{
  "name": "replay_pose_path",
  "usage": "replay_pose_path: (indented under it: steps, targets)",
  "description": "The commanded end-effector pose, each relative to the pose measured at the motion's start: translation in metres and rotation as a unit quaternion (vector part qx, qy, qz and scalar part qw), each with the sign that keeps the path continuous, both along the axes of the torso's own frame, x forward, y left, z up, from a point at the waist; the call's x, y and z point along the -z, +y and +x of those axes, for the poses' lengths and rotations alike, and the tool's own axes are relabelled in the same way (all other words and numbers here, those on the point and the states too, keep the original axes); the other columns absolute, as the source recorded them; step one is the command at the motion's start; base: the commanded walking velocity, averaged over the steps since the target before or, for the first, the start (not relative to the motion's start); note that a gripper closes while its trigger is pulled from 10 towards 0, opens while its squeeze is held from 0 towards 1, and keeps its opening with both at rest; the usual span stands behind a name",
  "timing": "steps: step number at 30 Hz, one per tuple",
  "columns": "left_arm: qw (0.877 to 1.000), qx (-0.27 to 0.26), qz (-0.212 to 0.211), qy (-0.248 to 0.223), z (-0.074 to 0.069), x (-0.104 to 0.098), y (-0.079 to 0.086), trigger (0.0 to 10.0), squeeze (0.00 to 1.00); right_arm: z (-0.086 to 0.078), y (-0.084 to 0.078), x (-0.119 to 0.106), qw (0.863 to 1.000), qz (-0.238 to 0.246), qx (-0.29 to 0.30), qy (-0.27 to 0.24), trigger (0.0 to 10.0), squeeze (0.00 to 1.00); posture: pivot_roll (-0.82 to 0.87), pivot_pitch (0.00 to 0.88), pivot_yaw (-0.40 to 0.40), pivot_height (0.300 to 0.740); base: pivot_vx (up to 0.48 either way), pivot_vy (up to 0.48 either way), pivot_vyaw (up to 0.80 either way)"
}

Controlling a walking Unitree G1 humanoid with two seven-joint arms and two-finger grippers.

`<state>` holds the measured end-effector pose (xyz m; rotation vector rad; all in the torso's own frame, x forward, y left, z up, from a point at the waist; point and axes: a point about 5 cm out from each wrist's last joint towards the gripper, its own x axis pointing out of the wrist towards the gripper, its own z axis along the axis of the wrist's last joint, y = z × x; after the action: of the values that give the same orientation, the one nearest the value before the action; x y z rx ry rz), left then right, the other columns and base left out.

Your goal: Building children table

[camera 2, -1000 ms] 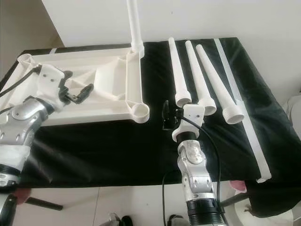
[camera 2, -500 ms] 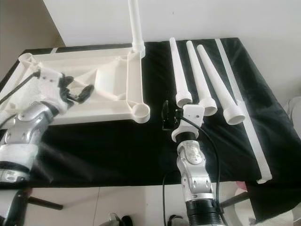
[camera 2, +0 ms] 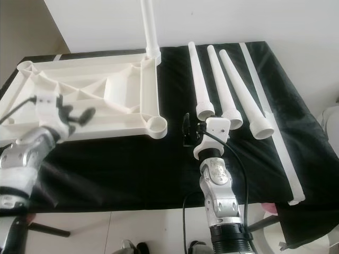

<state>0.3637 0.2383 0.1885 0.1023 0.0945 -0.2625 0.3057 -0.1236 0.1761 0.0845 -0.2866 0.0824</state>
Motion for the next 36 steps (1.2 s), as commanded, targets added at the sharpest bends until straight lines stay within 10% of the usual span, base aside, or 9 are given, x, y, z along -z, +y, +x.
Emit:
replay_pose_path:
  steps: [1,12,36]
  targets:
    - [0.991,0.134,0.017,0.023,-0.01,0.001,-0.005,10.0,0.0,-0.002,0.003,0.003,1.0,-0.001,-0.01,0.005,10.0,0.0,-0.09,0.162,0.06,0.74,0.0,0.0,0.0]
    - [0.969,0.24,0.004,0.059,-0.025,-0.002,0.007,10.0,0.0,0.0,0.002,0.003,1.0,-0.002,-0.008,0.006,10.0,0.0,-0.09,0.165,0.068,0.74,0.0,0.0,0.0]
    - [0.957,0.181,0.092,0.209,-0.015,0.039,0.022,10.0,0.0,-0.001,-0.002,0.002,1.0,0.0,0.004,0.002,10.0,0.0,-0.1,0.173,0.091,0.74,0.0,0.0,0.0]
